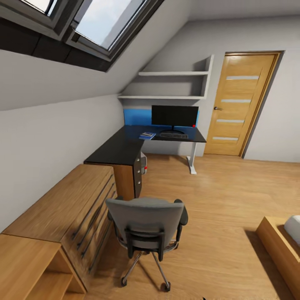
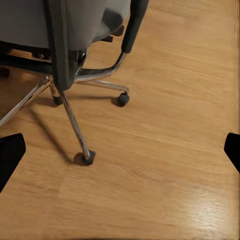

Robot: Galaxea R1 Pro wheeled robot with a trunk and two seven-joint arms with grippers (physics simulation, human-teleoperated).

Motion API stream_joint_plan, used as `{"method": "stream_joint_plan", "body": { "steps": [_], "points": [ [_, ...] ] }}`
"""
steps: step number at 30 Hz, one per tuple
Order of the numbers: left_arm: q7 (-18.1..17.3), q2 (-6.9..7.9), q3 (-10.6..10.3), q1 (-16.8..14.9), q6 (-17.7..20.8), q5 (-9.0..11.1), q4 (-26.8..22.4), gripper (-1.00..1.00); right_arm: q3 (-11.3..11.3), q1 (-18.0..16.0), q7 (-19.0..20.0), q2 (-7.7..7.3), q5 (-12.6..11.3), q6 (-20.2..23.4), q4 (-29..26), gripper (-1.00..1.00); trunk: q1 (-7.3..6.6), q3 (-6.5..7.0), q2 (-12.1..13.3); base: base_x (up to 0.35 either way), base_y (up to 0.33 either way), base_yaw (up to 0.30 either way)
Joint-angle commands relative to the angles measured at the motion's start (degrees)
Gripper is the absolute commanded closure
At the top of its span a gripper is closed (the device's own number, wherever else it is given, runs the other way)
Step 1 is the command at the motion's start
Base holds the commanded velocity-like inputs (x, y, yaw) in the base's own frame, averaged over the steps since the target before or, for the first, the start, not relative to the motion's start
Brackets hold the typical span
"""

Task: In the bedroom, organize the workspace by keeping the computer under the desk, ensuring the monitor is on the desk, placing the keyboard on the desk next to the monitor, placing the mouse on the desk next to the keyboard, moving the folder from the swivel chair onto the desk next to the mouse, stacking the notebook on top of the folder with the pen on top of the notebook, and positioning the swivel chair next to the desk.

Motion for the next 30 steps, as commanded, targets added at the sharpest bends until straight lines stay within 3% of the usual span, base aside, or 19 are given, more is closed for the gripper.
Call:
{"method": "stream_joint_plan", "body": {
  "steps": [1, 17, 23, 30],
  "points": [
    [0.3, 0.07, -0.3, 0.0, -0.3, 0.6, -0.1, -1.00, 0.5, 0.0, -0.4, 0.03, -0.1, 0.0, 0.0, -1.00, 0.01, -0.10, -0.1, 0.000, 0.027, -0.275],
    [0.3, 0.07, -0.3, 0.0, -0.3, 0.6, -0.1, -1.00, 0.5, 0.0, -0.4, 0.02, -0.1, 0.0, 0.0, -1.00, 0.01, -0.31, -0.1, 0.000, 0.193, -0.278],
    [0.3, 0.07, -0.3, 0.0, -0.3, 0.6, -0.1, -1.00, 0.6, 0.0, -0.4, 0.04, -0.1, 0.0, 0.0, -1.00, 0.01, -0.32, -0.1, 0.000, 0.057, -0.265],
    [0.3, 0.07, -0.3, 0.0, -0.3, 0.6, -0.1, -1.00, 0.6, 0.0, -0.4, 0.08, -0.1, 0.0, 0.0, -1.00, 0.01, -0.32, -0.1, -0.083, 0.011, -0.091]
  ]
}}
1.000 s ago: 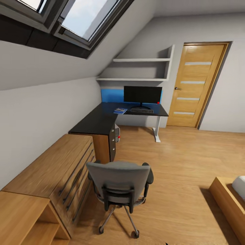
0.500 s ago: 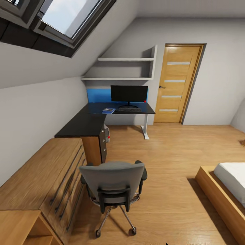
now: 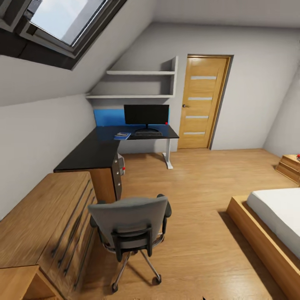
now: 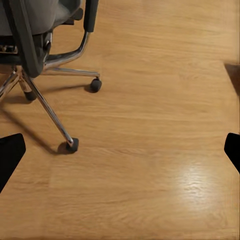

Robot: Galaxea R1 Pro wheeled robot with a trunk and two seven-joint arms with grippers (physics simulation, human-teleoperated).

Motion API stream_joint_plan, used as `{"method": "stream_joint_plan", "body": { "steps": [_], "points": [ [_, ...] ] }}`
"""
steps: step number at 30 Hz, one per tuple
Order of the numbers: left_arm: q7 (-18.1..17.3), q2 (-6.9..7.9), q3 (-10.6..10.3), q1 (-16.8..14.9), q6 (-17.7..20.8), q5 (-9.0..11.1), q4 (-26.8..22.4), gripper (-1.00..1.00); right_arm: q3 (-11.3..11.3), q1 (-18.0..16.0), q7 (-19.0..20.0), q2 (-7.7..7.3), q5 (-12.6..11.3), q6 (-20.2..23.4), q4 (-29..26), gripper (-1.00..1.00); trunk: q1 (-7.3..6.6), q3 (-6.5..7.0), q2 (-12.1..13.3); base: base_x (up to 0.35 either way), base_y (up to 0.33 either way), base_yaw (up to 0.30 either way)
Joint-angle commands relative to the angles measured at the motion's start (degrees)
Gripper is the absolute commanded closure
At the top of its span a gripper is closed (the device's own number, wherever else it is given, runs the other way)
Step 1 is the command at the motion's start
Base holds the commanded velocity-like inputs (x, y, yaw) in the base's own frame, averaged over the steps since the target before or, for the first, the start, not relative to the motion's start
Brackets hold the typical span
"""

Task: In the bedroom, organize the workspace by keeping the computer under the desk, ensuring the monitor is on the desk, placing the keyboard on the desk next to the monitor, placing the mouse on the desk next to the keyboard, moving the folder from the swivel chair onto the desk next to the mouse, stacking the notebook on top of the folder with the pen on top of the notebook, and positioning the swivel chair next to the desk.

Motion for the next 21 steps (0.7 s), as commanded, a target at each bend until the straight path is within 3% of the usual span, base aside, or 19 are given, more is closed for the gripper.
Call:
{"method": "stream_joint_plan", "body": {
  "steps": [1, 21],
  "points": [
    [0.3, 0.07, -0.3, 0.0, -0.3, 0.6, -0.1, -1.00, 0.5, 0.0, -0.4, 0.02, -0.1, 0.0, 0.0, -1.00, -0.01, -0.07, -0.1, -0.244, 0.003, -0.022],
    [0.3, 0.07, -0.3, 0.0, -0.3, 0.6, 0.0, -1.00, 0.6, 0.0, -0.4, 0.04, 0.0, 0.0, 0.0, -1.00, -0.01, -0.07, -0.1, -0.145, 0.000, -0.003]
  ]
}}
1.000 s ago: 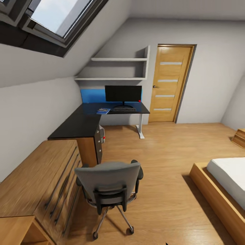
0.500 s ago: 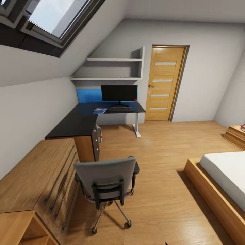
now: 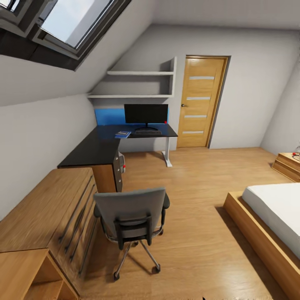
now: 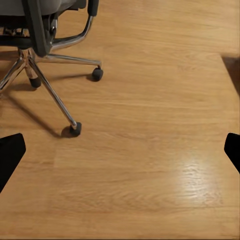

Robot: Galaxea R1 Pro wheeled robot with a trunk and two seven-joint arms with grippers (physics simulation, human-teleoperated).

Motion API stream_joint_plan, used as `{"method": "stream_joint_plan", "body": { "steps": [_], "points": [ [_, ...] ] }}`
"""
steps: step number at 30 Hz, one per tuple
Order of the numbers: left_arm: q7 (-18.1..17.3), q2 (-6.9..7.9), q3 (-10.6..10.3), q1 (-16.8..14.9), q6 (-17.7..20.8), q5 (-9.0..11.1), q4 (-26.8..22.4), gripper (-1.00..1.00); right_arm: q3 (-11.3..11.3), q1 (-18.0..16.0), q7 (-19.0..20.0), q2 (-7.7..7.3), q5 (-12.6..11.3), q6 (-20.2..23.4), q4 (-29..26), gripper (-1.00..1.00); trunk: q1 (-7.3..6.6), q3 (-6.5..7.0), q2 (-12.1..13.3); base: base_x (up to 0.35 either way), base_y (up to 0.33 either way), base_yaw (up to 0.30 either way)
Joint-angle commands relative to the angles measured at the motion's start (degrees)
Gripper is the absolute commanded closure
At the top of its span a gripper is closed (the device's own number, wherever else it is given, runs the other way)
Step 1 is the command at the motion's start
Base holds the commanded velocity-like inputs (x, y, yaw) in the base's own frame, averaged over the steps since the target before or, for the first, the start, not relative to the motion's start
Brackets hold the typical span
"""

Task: In the bedroom, organize the workspace by keeping the computer under the desk, ensuring the monitor is on the desk, placing the keyboard on the desk next to the monitor, placing the mouse on the desk next to the keyboard, moving the folder from the swivel chair onto the desk next to the mouse, stacking the notebook on top of the folder with the pen on top of the notebook, and positioning the swivel chair next to the desk.

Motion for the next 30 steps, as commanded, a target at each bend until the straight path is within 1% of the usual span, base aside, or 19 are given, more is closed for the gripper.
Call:
{"method": "stream_joint_plan", "body": {
  "steps": [1, 5, 14, 23, 30],
  "points": [
    [0.3, 0.07, -0.3, 0.0, -0.3, 0.6, -0.1, -1.00, 0.5, 0.0, -0.4, 0.02, -0.1, 0.0, 0.0, -1.00, -0.01, -0.07, -0.1, -0.221, 0.000, 0.000],
    [0.3, 0.07, -0.3, 0.0, -0.3, 0.6, -0.1, -1.00, 0.5, 0.0, -0.4, 0.02, -0.1, 0.0, 0.1, -1.00, -0.01, -0.07, -0.1, -0.139, 0.000, 0.000],
    [0.3, 0.07, -0.3, 0.0, -0.3, 0.6, -0.1, -1.00, 0.5, 0.0, -0.4, 0.02, -0.1, 0.0, 0.1, -1.00, -0.01, -0.07, -0.1, -0.037, 0.002, 0.000],
    [0.3, 0.07, -0.3, 0.0, -0.3, 0.6, -0.1, -1.00, 0.5, 0.0, -0.4, 0.02, -0.1, 0.0, 0.1, -1.00, -0.01, -0.07, -0.1, -0.098, 0.109, 0.000],
    [0.3, 0.07, -0.3, 0.0, -0.3, 0.6, -0.1, -1.00, 0.5, 0.0, -0.4, 0.02, -0.1, 0.0, 0.2, -1.00, -0.01, -0.07, -0.1, -0.025, 0.030, 0.000]
  ]
}}
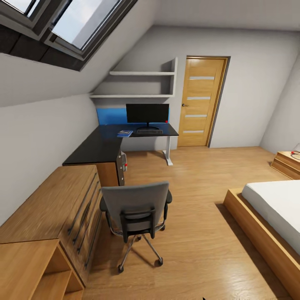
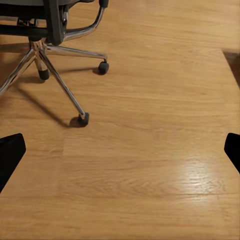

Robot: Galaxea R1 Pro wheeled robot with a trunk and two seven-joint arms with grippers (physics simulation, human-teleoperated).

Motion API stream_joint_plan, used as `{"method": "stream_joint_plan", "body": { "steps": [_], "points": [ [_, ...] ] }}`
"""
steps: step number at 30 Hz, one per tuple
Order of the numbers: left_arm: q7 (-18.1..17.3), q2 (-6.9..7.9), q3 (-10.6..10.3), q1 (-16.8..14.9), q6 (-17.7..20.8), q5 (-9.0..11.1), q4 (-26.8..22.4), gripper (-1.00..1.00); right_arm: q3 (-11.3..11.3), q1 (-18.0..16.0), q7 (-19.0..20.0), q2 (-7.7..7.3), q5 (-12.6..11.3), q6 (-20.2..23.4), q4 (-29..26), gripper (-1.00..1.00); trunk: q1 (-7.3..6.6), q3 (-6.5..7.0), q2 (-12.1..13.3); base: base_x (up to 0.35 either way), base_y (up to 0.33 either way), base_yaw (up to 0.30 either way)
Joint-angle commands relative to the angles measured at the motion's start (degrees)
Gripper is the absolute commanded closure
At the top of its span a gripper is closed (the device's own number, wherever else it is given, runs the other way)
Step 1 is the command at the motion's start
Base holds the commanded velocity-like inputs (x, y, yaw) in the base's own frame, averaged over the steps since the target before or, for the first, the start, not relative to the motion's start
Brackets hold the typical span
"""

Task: In the bedroom, organize the workspace by keeping the computer under the desk, ensuring the monitor is on the desk, placing the keyboard on the desk next to the monitor, placing the mouse on the desk next to the keyboard, moving the folder from the swivel chair onto the desk next to the mouse, stacking the notebook on top of the folder with the pen on top of the notebook, and positioning the swivel chair next to the desk.

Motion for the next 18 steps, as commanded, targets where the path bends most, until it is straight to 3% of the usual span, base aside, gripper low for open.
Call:
{"method": "stream_joint_plan", "body": {
  "steps": [1, 18],
  "points": [
    [0.3, 0.07, -0.3, 0.0, -0.3, 0.6, -0.1, -1.00, 0.5, 0.0, -0.4, 0.03, -0.1, 0.0, 0.0, -1.00, 0.01, -0.06, -0.1, -0.008, 0.009, 0.000],
    [0.3, 0.01, -0.3, 0.0, -0.6, 0.6, -0.4, -1.00, 0.4, 0.0, -0.4, -0.06, -0.2, 0.0, 0.0, -1.00, 0.01, -0.06, -0.1, -0.001, 0.002, 0.000]
  ]
}}
